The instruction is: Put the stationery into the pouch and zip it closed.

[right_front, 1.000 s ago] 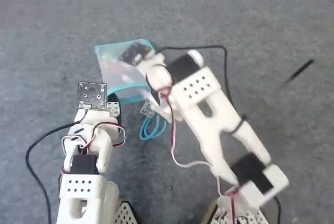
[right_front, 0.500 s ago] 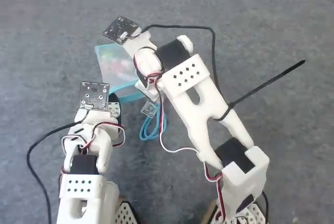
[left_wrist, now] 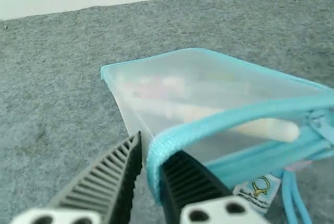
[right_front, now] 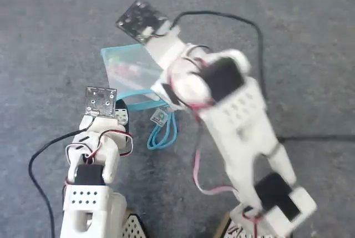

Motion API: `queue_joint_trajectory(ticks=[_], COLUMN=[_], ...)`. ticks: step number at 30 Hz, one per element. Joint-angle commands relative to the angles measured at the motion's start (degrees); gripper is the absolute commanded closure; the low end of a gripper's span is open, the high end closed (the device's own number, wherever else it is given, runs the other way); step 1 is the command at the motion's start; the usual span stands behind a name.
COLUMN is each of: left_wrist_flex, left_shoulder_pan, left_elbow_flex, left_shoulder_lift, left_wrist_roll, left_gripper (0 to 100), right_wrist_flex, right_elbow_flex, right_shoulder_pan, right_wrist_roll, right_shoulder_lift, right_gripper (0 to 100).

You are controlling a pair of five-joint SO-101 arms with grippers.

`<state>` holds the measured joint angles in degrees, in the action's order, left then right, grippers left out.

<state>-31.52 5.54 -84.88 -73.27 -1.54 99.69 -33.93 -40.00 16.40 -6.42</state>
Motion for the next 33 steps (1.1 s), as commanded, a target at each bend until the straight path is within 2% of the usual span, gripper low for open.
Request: queue_joint_trajectory(ticks=[1, 3, 6, 11, 14, 17, 20, 25, 28, 31, 33], left_wrist_flex=[1.76, 1.76, 1.76, 1.76, 1.76, 1.85, 1.85, 1.58, 0.18, -3.96, -3.96], left_shoulder_pan=[0.09, 0.09, 0.09, 0.09, 0.09, 0.09, 0.09, -0.26, 1.93, 5.71, 6.86], left_elbow_flex=[0.75, 0.75, 0.75, 0.66, 0.66, 0.66, 0.66, 0.66, 5.23, 9.71, 7.96], left_shoulder_lift=[0.70, 0.70, 0.70, 0.70, 0.70, 0.70, 0.70, 0.70, 0.09, -2.99, -5.19], left_wrist_roll=[-0.44, -0.53, -0.53, -0.53, -0.62, -0.62, -0.62, -0.44, -0.09, 4.04, 7.38], left_gripper=[99, 99, 99, 99, 99, 99, 99, 99, 99, 99, 99], right_wrist_flex=[0.57, -2.59, -12.79, -39.08, -59.30, -78.64, -90.77, -93.41, -93.41, -93.41, -93.41], right_elbow_flex=[0.00, 6.95, 23.21, 58.37, 79.38, 93.63, 102.33, 101.45, 99.43, 97.23, 95.91], right_shoulder_pan=[1.63, 3.12, 6.90, 12.88, 15.43, 17.63, 18.07, 16.31, 16.22, 16.48, 16.31], right_wrist_roll=[-0.70, -0.70, -0.79, -6.07, -7.03, -6.95, -6.95, -6.95, -6.95, -6.95, -6.95], right_shoulder_lift=[-8.92, -11.82, -16.22, -25.71, -29.49, -30.37, -28.88, -22.90, -19.03, -15.69, -13.67], right_gripper=[77.1, 77.1, 77.1, 77.2, 77.2, 77.2, 77.2, 77.2, 77.2, 77.2, 77.2])
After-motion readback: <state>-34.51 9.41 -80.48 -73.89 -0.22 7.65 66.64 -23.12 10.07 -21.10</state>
